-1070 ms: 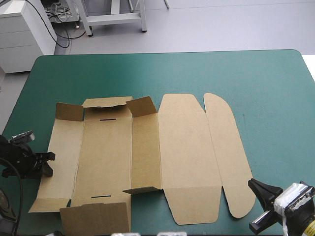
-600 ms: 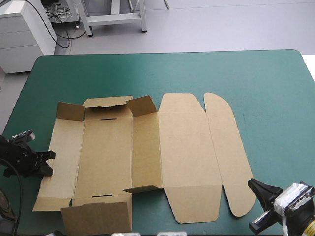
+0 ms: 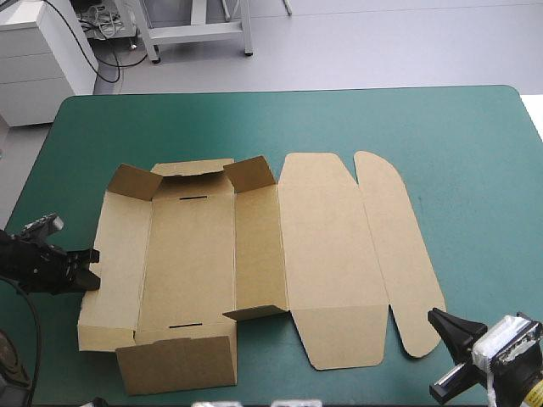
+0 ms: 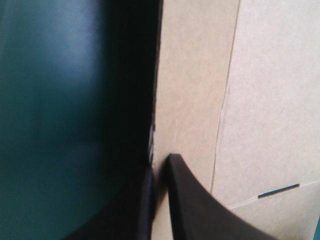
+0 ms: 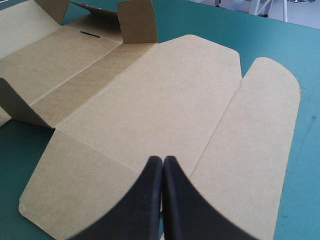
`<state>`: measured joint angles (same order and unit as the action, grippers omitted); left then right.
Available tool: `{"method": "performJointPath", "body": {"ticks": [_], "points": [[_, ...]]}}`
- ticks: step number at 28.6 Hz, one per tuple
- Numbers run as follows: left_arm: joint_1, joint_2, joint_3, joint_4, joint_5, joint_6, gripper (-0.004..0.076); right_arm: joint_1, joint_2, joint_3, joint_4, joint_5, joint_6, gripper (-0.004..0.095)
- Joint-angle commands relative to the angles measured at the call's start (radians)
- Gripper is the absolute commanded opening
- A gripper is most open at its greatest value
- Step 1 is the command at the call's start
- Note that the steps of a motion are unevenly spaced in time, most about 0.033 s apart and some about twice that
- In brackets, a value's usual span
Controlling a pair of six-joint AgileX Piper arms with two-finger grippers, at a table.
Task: Fold the box
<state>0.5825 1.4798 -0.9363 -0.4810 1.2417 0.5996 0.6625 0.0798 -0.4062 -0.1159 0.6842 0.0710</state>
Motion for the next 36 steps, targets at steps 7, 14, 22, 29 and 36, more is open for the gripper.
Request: {"method": "performJointPath", "body": {"ticks": [7,14,22,29,36], "points": [[-0.003,-0.035,-0.031,-0.004,0.04,-0.011,0.0031,-0.007,0.014,-0.024,-0.011,-0.077,-0.002,-0.0016],[-0.003,-0.035,-0.031,0.028,0.04,-0.032,0.0437,-0.007,0.014,-0.024,-0.011,-0.077,-0.002,-0.0016],[-0.003,-0.065,-0.161,0.035,0.04,-0.084,0.0558,-0.007,0.014,-0.024,-0.011,-0.077,-0.002,-0.0016],[-0.003,-0.199,-0.314,0.113,0.037,-0.122,0.0557,-0.007,0.014,-0.024,-0.011,-0.077,-0.002,-0.0016],[-0.003,-0.312,-0.329,0.169,0.029,-0.121,0.0541,-0.007,0.014,-0.024,-0.011,-0.077,-0.002,-0.0016]]}}
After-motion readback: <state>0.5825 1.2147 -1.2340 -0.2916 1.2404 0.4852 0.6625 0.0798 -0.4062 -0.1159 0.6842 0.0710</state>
